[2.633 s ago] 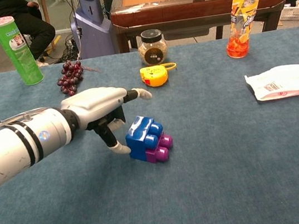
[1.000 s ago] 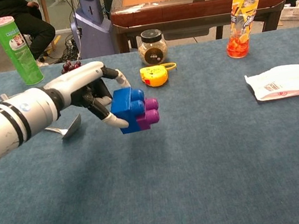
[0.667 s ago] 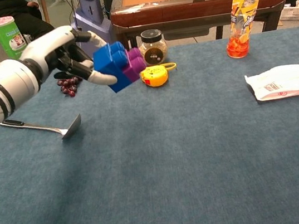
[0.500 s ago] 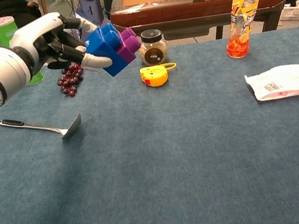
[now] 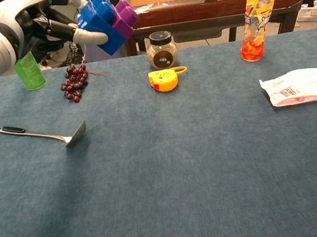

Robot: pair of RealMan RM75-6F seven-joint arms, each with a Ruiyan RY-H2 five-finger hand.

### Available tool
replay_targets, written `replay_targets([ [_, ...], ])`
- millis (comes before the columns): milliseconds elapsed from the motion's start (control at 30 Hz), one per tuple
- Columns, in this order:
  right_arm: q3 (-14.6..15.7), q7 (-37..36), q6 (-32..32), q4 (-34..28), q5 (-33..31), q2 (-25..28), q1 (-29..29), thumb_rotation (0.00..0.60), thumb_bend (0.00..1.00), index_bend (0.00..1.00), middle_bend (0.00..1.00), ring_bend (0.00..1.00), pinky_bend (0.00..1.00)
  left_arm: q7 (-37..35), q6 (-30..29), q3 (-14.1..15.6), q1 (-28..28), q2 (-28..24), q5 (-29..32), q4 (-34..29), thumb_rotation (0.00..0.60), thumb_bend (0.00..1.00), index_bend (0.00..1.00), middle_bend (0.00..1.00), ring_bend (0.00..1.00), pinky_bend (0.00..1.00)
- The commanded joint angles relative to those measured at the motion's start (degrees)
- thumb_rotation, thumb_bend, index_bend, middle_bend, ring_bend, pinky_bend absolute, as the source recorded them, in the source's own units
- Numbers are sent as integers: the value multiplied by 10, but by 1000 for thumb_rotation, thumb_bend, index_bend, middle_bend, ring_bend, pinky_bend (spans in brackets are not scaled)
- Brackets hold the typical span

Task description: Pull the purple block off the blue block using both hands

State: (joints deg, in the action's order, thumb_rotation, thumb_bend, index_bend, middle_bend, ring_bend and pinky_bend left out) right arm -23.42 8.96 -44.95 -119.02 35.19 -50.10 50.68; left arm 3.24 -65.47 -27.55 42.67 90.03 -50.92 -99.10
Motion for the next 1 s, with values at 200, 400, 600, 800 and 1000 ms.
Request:
replay_targets([
  [200,23,62,32,72,-152,-66,158,600,0,10,981,980,975,0,-5,-7,7,-4,10,-6,600,168,688,983,929,1000],
  [400,40,79,37,119,-217,-103,222,600,0,10,981,980,975,-4,-11,-9,4,-11,12,-12,600,168,688,983,929,1000],
  [600,53,81,44,162,-253,-134,260,600,0,10,981,980,975,-10,-13,-7,1,-19,10,-14,600,168,689,984,929,1000],
  [800,57,69,53,191,-261,-156,275,600,0,10,981,980,976,-14,-18,-5,-1,-22,6,-15,600,168,689,983,929,1000],
  [1000,52,41,73,209,-265,-164,277,600,0,10,981,980,975,-10,-25,-1,2,-20,-3,-16,600,168,690,983,929,1000],
])
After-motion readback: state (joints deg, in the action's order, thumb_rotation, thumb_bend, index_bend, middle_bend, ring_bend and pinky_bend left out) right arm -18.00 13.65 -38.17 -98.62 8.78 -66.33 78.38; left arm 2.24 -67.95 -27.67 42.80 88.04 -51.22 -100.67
